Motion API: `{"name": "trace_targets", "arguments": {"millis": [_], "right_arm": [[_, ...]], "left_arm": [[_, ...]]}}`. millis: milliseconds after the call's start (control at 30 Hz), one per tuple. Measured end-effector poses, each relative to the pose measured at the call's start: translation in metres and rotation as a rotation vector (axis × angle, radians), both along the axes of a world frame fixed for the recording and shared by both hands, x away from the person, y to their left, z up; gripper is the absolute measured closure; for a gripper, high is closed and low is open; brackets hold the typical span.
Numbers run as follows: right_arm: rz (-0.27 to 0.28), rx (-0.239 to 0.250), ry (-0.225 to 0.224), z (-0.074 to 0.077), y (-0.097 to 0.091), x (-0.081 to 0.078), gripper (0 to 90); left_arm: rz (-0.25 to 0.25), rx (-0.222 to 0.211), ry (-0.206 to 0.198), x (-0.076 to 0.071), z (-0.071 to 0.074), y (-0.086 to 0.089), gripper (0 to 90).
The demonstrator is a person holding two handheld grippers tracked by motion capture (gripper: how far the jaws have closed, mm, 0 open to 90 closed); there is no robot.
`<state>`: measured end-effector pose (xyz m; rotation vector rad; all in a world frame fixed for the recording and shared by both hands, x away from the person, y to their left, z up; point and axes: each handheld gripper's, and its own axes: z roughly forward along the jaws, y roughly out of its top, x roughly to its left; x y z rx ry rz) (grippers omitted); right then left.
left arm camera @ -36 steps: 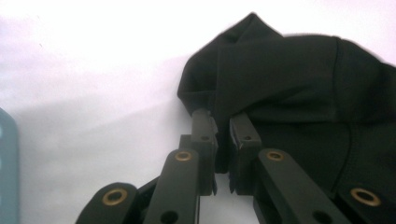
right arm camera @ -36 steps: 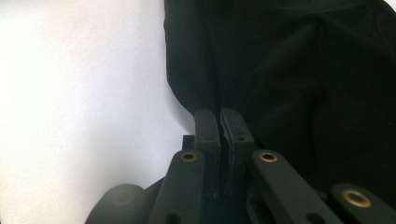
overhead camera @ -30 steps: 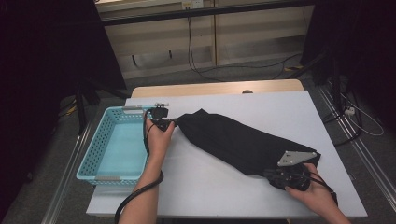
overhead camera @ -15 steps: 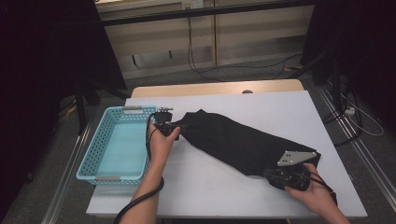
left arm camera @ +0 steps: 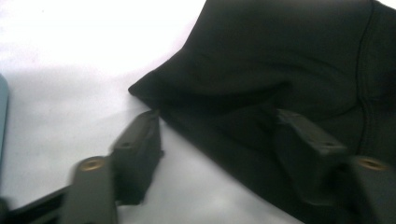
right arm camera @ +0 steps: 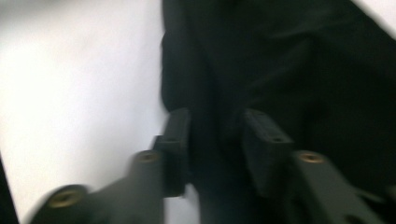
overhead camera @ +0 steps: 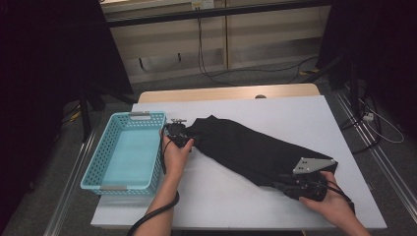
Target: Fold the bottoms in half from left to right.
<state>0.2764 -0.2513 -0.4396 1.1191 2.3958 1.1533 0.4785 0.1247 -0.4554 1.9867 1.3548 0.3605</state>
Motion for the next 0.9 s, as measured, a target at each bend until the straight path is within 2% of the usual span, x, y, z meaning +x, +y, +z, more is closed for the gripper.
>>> {"name": "trace_targets", "arguments": {"millis": [33,100,133,233,333,400,600,767,900], "right_arm": [[-0.015,0.007,-0.007,0.002,-0.002,0.001,53.6],[-0.052,0.028,-0.023,0.006,-0.007,0.003,45.7],[-0.063,0.038,-0.024,0.008,-0.010,0.004,44.8],[-0.100,0.048,-0.027,0.008,-0.017,0.006,38.4],[-0.119,0.043,-0.024,0.006,-0.021,0.007,37.5],[-0.119,0.039,-0.019,0.004,-0.022,0.007,37.0],[-0.105,0.029,-0.008,0.000,-0.022,0.007,32.9],[-0.106,0.025,0.005,-0.002,-0.022,0.007,28.3],[-0.112,0.023,0.011,-0.004,-0.021,0.007,26.4]], "left_arm": [[-0.001,0.016,-0.001,0.000,0.000,0.000,41.8],[-0.004,0.009,-0.001,0.001,0.001,-0.002,47.5],[-0.009,0.011,0.003,0.001,0.001,-0.002,51.5],[-0.014,-0.010,0.015,0.002,0.001,-0.004,63.3],[-0.015,-0.052,0.051,0.003,0.002,-0.006,79.2],[-0.013,-0.048,0.037,0.004,0.002,-0.008,81.6],[-0.004,-0.064,0.044,0.011,0.010,-0.004,84.1],[0.009,-0.075,0.022,0.017,0.029,0.007,87.3],[0.008,-0.086,0.028,0.021,0.041,0.013,87.6]]}}
